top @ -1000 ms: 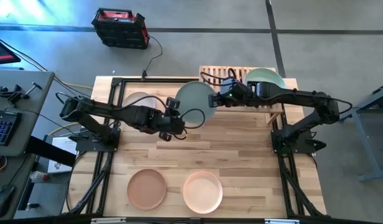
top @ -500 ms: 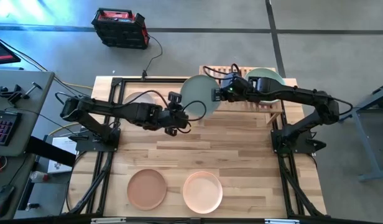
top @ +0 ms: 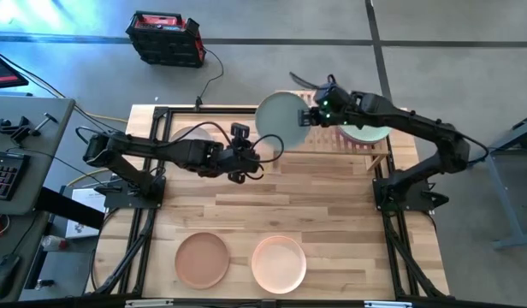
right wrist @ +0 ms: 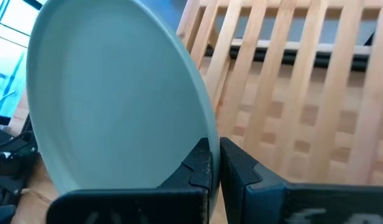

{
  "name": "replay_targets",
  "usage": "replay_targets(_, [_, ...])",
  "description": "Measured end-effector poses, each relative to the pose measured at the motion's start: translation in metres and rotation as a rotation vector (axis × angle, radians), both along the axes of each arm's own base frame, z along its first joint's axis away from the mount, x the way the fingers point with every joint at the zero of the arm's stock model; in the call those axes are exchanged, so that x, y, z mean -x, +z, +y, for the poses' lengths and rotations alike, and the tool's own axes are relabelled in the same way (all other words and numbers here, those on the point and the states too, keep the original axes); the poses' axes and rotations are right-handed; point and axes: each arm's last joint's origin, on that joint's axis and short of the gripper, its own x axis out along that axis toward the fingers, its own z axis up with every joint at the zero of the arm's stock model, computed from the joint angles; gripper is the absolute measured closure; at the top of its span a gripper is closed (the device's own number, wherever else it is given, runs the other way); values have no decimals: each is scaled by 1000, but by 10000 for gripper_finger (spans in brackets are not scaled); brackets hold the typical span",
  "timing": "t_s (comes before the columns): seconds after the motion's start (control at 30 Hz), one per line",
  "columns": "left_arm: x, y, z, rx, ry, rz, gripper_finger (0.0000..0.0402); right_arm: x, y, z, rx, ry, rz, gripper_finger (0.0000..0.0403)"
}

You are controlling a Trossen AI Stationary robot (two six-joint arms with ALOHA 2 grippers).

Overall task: Place and stack plates onto a shelf
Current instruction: Put the light blue plate on the shelf

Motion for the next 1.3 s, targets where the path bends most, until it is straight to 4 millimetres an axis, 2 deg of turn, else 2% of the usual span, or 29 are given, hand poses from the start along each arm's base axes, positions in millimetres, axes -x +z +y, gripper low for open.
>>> replay_targets(0.2, [0, 0, 5, 21, 34, -22, 319, 22, 6, -24, 0, 51, 7, 403])
replay_targets(0.6, [1, 0, 27, 78, 162, -92, 319, 52, 4, -63, 19, 243, 42, 403])
replay_targets(0.87, [2, 0, 40, 78, 203, -96, 319, 53, -12, -75, -27, 302, 129, 403])
replay_targets(1.3, [4, 0, 56, 118, 268, -131, 319, 49, -25, -80, -84, 281, 185, 403])
